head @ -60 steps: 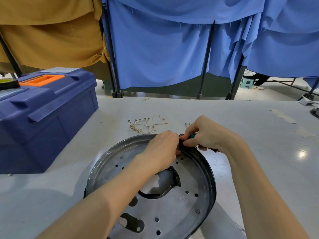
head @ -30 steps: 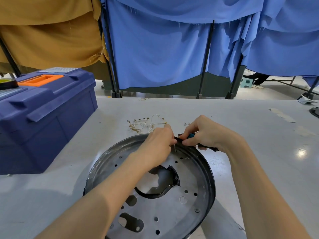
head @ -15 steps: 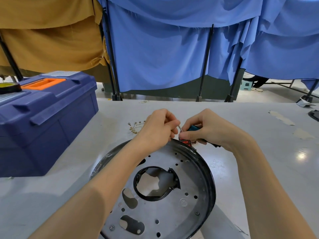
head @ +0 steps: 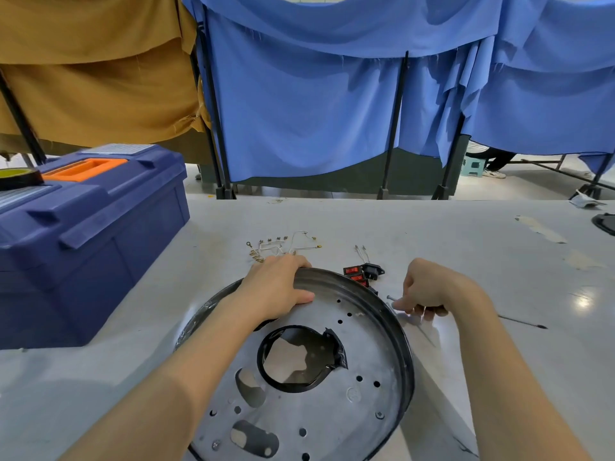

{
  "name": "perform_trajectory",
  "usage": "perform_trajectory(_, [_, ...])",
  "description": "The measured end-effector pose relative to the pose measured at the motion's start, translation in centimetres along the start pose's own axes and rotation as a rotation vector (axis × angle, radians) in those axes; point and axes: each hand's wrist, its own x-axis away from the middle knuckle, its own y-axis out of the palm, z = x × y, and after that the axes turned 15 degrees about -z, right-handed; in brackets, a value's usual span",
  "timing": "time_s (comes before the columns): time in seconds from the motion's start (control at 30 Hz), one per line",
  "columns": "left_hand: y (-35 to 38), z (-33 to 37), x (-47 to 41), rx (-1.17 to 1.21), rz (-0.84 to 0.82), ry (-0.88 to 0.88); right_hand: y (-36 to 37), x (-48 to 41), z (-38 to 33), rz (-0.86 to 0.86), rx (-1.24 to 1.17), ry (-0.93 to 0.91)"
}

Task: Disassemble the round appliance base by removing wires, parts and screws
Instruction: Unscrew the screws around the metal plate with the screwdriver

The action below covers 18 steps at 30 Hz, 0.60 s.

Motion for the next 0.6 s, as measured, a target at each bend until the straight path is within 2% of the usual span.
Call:
perform_trajectory(0.33, [-0.1,-0.2,-0.2,-0.03,-0.021,-0.012,0.5,-0.4,-0.1,-0.034,-0.014,0.0])
perform_trajectory(0.47, [-0.2,-0.2,-0.2,-0.047,-0.024,-0.028,0.3,-0.3,0.1,0.009,0.001,-0.003])
perform_trajectory(0.53, [-0.3,-0.2,-0.3,-0.058,-0.028,-0.044,-0.3,0.2,0.1,0.072,-0.006,-0.051])
perform_trajectory(0.6, [-0.5,-0.1,-0.4,-0.071,-0.032,-0.064,-0.9,0.8,-0.1,0.106,-0.073,-0.179])
